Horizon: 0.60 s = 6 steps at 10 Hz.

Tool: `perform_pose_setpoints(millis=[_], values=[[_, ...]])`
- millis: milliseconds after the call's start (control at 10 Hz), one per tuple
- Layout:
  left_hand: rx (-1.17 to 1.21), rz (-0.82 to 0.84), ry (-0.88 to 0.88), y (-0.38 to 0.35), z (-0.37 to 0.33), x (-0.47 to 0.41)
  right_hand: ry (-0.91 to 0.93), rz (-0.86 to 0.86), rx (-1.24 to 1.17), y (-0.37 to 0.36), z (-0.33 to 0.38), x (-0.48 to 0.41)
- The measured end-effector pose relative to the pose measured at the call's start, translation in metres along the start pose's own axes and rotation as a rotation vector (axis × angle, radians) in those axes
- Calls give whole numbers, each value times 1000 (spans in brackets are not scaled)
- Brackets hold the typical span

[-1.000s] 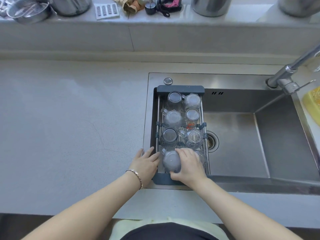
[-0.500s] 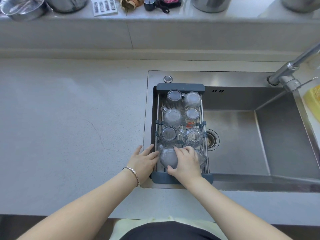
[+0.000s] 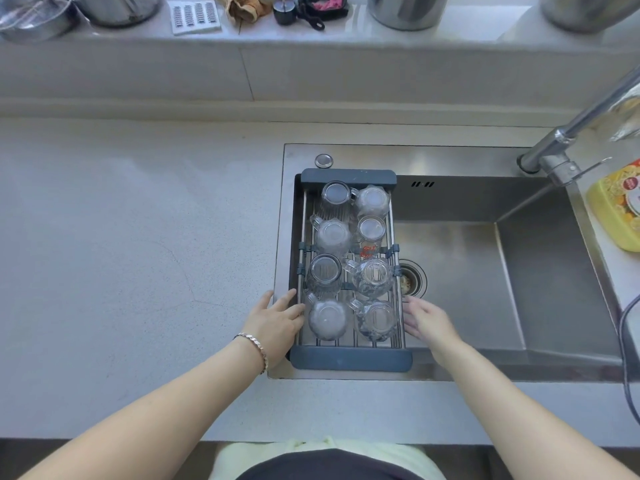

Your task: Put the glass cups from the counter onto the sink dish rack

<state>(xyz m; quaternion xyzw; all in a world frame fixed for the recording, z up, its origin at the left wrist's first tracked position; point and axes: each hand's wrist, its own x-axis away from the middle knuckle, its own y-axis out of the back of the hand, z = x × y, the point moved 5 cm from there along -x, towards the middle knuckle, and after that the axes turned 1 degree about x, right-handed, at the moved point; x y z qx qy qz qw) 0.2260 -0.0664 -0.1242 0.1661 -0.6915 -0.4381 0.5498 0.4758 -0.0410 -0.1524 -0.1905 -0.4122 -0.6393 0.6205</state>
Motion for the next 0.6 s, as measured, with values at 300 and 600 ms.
perform_pose_setpoints(millis=[300,600], values=[[100,7,75,-4,-8,-2,140,-72,305,-6,11,-19],[570,-89,285,76,34,3,173,202,1265,-13,85,18]])
